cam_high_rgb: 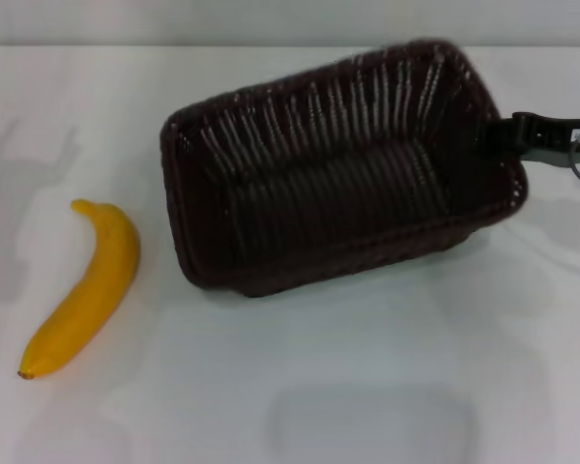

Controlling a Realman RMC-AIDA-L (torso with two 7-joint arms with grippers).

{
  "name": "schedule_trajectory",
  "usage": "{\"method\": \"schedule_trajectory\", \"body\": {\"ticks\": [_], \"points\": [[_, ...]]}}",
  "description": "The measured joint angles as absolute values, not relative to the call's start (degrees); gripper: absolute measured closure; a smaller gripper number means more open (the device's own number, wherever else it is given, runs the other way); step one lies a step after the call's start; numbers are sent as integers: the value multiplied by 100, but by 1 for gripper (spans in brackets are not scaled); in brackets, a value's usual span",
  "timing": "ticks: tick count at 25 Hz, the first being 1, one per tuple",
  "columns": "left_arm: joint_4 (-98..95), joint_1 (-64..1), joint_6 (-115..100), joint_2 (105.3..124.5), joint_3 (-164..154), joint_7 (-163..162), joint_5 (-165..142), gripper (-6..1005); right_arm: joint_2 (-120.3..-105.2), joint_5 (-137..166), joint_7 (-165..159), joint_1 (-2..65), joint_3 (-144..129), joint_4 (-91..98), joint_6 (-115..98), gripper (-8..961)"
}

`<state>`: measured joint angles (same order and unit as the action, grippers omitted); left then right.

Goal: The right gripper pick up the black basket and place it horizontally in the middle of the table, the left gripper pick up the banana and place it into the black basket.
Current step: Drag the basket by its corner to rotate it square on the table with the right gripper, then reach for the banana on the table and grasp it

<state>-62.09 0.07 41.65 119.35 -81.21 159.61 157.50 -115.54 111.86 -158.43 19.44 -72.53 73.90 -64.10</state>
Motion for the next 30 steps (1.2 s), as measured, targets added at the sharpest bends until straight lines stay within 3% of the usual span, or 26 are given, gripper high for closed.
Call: {"method": "schedule_trajectory", "body": {"ticks": [6,9,14,25,30], "points": [[-6208,0,4165,11933,-8111,15961,15744,143,-11539,11078,-15775,1877,-7254,7392,-6398,551],[-6211,0,4165,11928,-8111,15961,15743,143,-11539,11075,-15748,1788,-7259,7501,-6371,310],[-6212,24,4166,11926,-8126,15961,15725,144,-11545,11075,-15499,1719,-7237,7658,-6298,243],[-6237,23,4168,11926,-8147,15895,15715,147,-11539,11068,-14131,1754,-7096,7684,-5766,240],[-6222,-26,4162,11927,-8147,15828,15740,148,-11531,11048,-13409,1878,-6713,7605,-5645,136]]}}
